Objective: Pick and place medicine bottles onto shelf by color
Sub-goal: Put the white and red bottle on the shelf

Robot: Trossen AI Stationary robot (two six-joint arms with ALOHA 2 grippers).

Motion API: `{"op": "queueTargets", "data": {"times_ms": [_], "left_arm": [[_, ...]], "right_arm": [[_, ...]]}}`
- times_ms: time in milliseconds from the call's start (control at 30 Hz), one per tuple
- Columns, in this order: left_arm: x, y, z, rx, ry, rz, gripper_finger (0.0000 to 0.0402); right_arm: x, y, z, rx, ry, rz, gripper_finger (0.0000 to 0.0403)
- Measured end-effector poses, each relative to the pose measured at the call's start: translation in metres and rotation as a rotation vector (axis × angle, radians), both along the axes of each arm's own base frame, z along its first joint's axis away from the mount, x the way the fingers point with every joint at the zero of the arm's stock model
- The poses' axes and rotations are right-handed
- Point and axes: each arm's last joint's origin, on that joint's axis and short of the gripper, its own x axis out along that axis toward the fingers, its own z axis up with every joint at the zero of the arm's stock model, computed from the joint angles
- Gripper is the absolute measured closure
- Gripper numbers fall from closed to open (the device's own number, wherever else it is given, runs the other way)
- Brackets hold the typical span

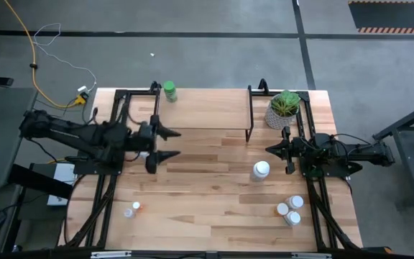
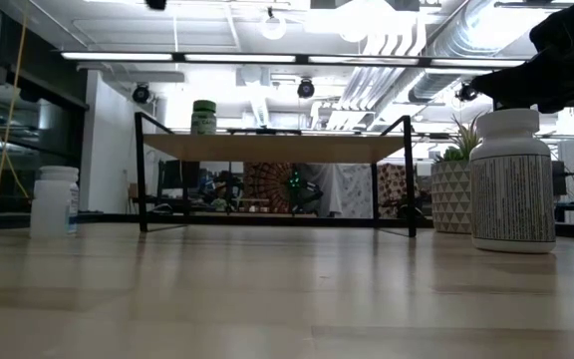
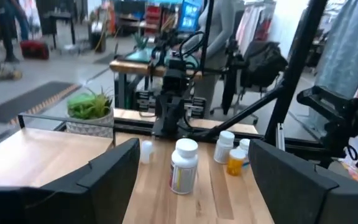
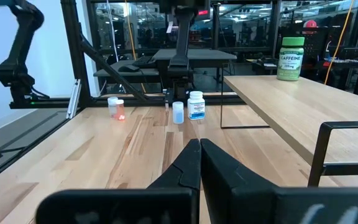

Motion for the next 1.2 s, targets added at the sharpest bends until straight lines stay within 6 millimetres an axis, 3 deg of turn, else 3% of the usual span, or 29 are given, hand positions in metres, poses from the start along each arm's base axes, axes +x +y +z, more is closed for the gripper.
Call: {"op": "queueTargets", "data": {"times_ms": [133, 300, 500, 667, 933, 1200], "left_arm": [[-0.011, -0.007, -0.022, 0.051, -0.036, -0.011, 0.011], [-0.019, -0.012, -0.032, 0.082, -0.055, -0.035, 0.011], [-0.024, -0.014, -0.03, 0.064, -0.074, -0.037, 0.011], [-0.024, -0.015, -0.032, 0.056, -0.062, -0.041, 0.011], [-0.023, -0.015, -0.036, 0.062, -0.021, -0.042, 0.011], [-0.023, -0.015, -0.036, 0.063, -0.02, -0.041, 0.011]], "right_arm": [[0.0, 0.0, 0.0, 0.0, 0.0, 0.0, 0.0402], [0.0, 0.0, 0.0, 0.0, 0.0, 0.0, 0.0402], [0.0, 0.0, 0.002, -0.06, -0.02, -0.014, 0.0402], [0.0, 0.0, 0.005, 0.01, -0.047, -0.011, 0.0402], [-0.007, -0.001, 0.037, 0.16, -0.389, 0.008, 0.0402], [-0.001, 0.001, 0.039, 0.199, -0.345, 0.059, 0.0402]]}}
